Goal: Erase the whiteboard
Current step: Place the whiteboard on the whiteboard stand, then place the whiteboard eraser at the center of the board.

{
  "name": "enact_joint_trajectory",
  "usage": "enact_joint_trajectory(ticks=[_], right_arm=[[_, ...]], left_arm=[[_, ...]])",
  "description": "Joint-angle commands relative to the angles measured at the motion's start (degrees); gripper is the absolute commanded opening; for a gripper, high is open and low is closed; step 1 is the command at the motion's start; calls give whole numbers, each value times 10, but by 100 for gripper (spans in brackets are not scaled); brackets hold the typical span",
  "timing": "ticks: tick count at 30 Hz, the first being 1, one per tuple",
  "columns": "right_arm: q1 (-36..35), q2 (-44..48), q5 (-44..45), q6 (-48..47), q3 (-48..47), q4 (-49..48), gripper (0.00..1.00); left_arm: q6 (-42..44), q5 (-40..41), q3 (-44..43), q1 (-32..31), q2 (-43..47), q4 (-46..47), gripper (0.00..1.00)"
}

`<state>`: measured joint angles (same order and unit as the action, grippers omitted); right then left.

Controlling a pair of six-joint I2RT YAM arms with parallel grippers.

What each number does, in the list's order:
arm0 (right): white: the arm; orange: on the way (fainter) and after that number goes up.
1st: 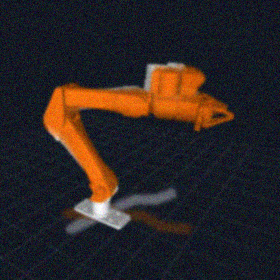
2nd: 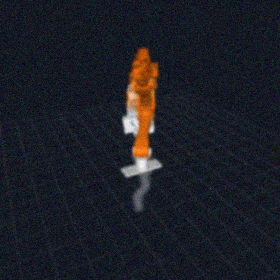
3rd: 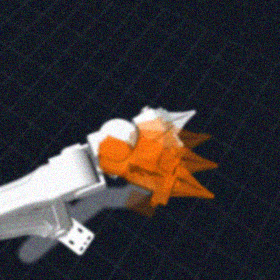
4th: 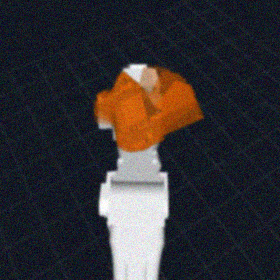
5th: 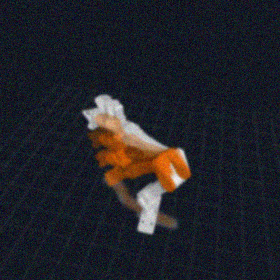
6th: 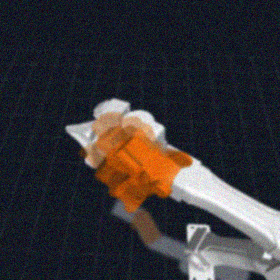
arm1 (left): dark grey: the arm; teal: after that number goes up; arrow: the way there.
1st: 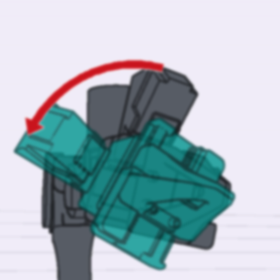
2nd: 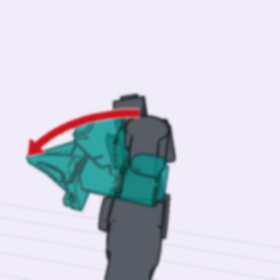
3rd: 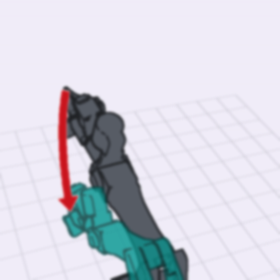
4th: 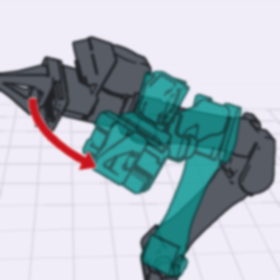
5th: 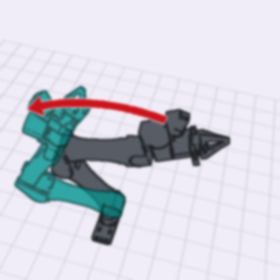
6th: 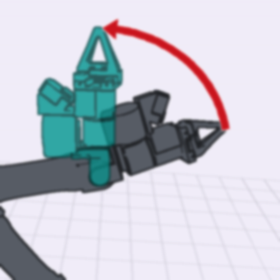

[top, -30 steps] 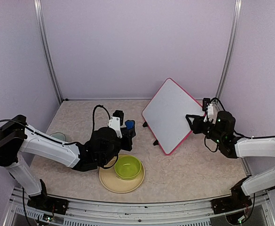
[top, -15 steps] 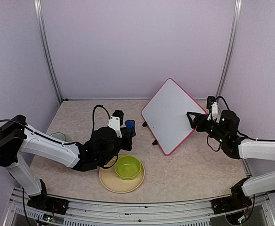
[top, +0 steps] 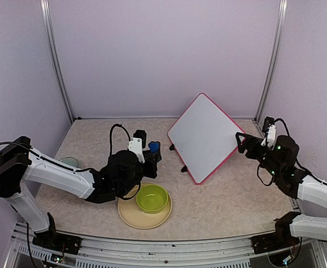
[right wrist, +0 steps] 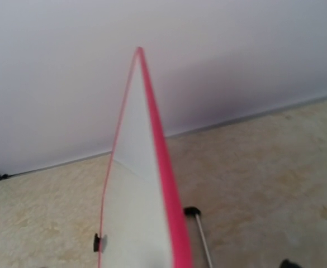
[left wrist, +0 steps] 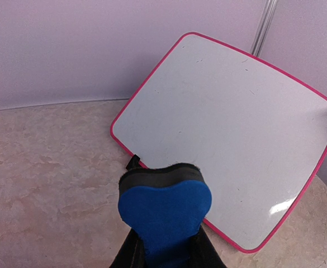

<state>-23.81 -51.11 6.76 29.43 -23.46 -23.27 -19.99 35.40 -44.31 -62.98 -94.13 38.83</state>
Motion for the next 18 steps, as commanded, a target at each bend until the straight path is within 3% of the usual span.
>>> enact_joint_trajectory(ticks=[1, 10, 18], right_arm=[[-2, 53, 33, 19, 17, 68, 89], [-159, 18, 222, -28, -89, 232, 91], [-242, -41, 258, 48, -96, 272, 85]], left_arm=[[0, 6, 1, 0, 11, 11, 2], [5, 12, -15, 3, 6, -1, 2], [8, 18, -15, 4, 14, -11, 2]])
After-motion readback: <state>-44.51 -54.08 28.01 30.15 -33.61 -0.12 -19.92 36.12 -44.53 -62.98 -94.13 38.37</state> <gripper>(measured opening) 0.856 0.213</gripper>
